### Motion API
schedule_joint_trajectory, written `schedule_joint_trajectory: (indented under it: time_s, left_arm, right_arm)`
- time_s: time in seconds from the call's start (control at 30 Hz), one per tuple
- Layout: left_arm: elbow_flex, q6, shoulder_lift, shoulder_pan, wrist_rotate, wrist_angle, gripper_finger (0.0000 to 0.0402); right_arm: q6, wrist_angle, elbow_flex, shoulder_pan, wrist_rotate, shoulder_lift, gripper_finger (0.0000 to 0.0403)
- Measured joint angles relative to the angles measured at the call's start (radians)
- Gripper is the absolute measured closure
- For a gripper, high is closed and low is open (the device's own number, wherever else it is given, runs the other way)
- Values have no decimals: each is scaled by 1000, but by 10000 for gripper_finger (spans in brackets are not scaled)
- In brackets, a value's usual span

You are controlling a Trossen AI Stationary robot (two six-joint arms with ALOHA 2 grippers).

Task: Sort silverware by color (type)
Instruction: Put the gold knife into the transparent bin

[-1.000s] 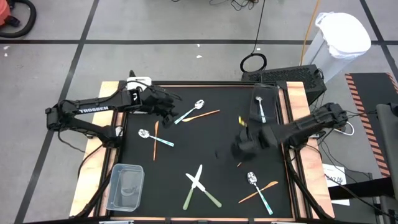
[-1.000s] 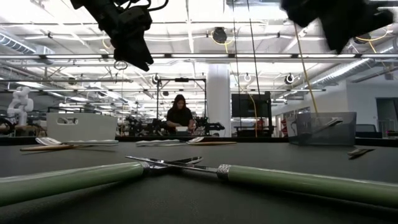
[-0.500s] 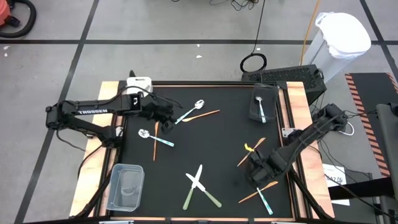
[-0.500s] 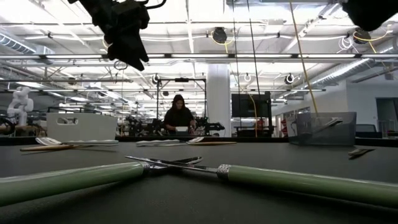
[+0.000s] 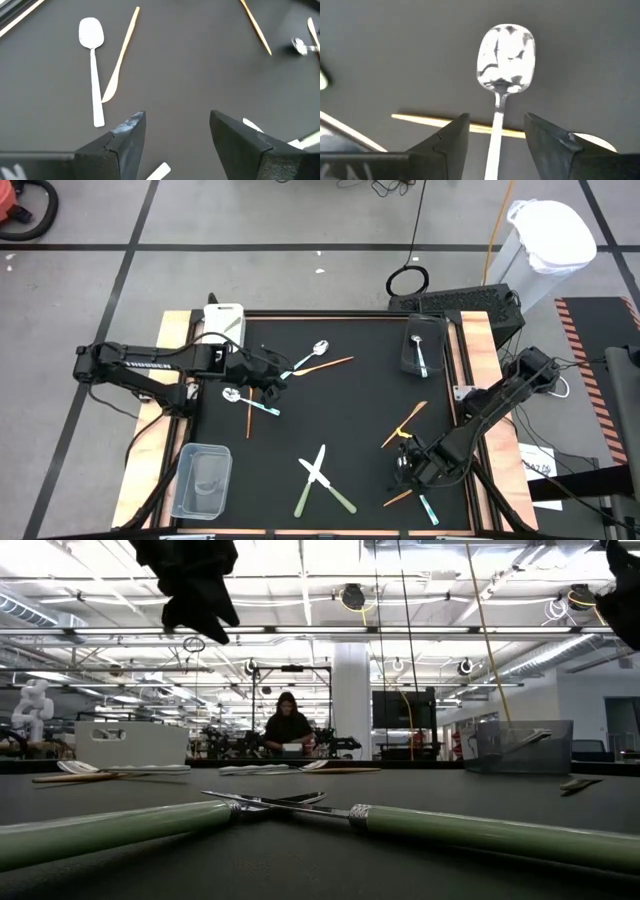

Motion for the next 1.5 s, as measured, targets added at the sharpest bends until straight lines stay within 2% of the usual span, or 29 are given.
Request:
schedule_joint_trajectory:
  time_s: [0.23, 0.37, 0.43, 0.6, 0.7, 0.8, 0.87, 1.1, 1.2, 1.3, 1.4, 1.5]
  left_arm:
    - [0, -161, 0, -47, -41, 0, 180]
    - [0, -188, 17, -73, -135, -7, 180]
    - [0, -188, 37, -81, -146, -41, 180]
    - [0, -334, 124, -101, -64, -164, 180]
    - [0, -421, 179, -140, -19, -194, 180]
    - [0, -469, 218, -186, 14, -185, 180]
    - [0, -475, 234, -218, 28, -183, 180]
    - [0, -476, 256, -287, 32, -176, 180]
    - [0, -508, 256, -303, 17, -174, 180]
    - [0, -541, 256, -319, -11, -172, 180]
    - [0, -564, 256, -337, -41, -172, 180]
    - [0, -580, 256, -352, -60, -173, 180]
  right_arm:
    - [-65, 48, -35, -2, 106, 0, 218]
    - [-57, 47, -36, -2, 182, 0, 220]
    - [-45, 53, -36, -5, 230, 0, 223]
    - [-60, 54, -36, -20, 358, 0, 226]
    - [32, -83, -34, -54, 430, 0, 226]
    - [93, -218, -36, -112, 417, 0, 226]
    - [-63, -249, -36, -145, 388, 0, 226]
    - [-807, -244, -35, -277, 273, 0, 227]
    - [-1087, -213, -35, -324, 229, 0, 227]
    - [-1357, -142, -35, -351, 229, 0, 227]
    - [-1583, -69, -35, -364, 223, 0, 229]
    - [-1716, -26, -35, -382, 152, 4, 238]
